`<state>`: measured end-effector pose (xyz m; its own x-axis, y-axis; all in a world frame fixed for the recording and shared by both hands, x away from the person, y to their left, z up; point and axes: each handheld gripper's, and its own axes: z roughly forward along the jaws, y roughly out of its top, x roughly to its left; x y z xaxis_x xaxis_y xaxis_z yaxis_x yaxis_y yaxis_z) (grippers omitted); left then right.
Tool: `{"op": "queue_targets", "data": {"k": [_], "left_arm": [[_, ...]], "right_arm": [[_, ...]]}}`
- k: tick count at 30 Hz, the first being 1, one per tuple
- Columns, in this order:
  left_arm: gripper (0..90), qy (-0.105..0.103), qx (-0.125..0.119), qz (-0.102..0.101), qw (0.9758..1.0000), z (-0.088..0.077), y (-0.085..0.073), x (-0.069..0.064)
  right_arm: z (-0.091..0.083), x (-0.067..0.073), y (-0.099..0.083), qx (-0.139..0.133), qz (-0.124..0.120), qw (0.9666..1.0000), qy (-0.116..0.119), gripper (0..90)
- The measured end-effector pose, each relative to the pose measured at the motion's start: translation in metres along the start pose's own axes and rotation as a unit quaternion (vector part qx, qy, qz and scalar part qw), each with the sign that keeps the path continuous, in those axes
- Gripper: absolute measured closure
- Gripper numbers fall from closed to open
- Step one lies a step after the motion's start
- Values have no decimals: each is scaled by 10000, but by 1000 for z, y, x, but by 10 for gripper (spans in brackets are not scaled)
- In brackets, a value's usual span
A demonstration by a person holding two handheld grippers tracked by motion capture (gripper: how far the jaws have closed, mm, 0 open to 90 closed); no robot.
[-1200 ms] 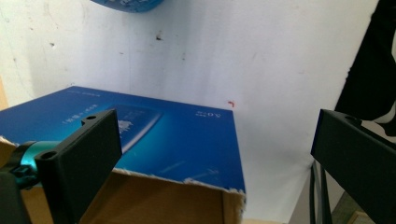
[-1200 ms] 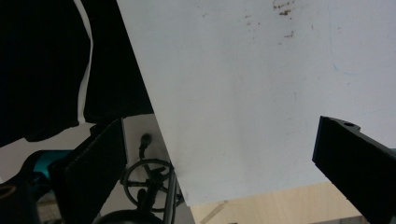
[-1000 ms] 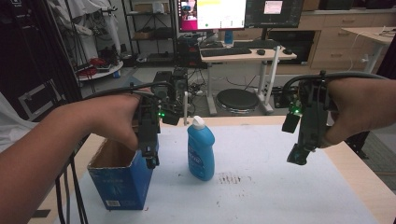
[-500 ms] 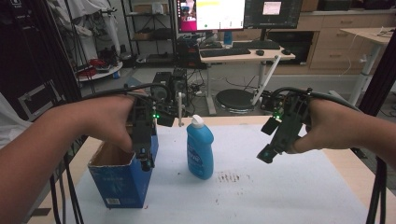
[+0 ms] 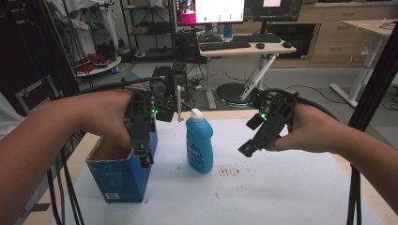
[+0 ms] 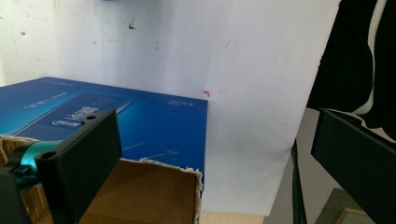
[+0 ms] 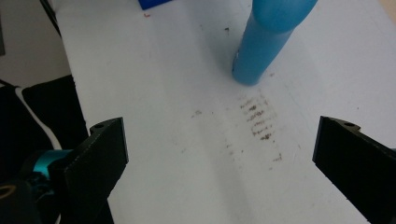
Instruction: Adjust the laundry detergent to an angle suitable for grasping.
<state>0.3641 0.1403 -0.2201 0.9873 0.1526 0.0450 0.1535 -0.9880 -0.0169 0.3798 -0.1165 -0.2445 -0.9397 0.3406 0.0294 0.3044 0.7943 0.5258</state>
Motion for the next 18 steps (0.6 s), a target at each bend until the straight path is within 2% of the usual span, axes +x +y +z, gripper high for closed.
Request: {"op": "queue_targets", "data": {"k": [5, 10, 14, 18], "left_arm": [[17, -63, 25, 8, 10000, 2, 0, -2], [17, -72, 27, -2, 10000, 1, -2, -2], [16, -117, -2, -29, 9999, 1, -3, -2], [17, -109, 17, -25, 9999, 1, -2, -3]], "right_arm": [[13, -1, 5, -180, 18, 9998, -90, 23], [23, -5, 10, -601, 219, 9978, -148, 23], [31, -9, 12, -898, 400, 9949, -232, 23], [43, -17, 11, -1203, 719, 9896, -322, 22]]}}
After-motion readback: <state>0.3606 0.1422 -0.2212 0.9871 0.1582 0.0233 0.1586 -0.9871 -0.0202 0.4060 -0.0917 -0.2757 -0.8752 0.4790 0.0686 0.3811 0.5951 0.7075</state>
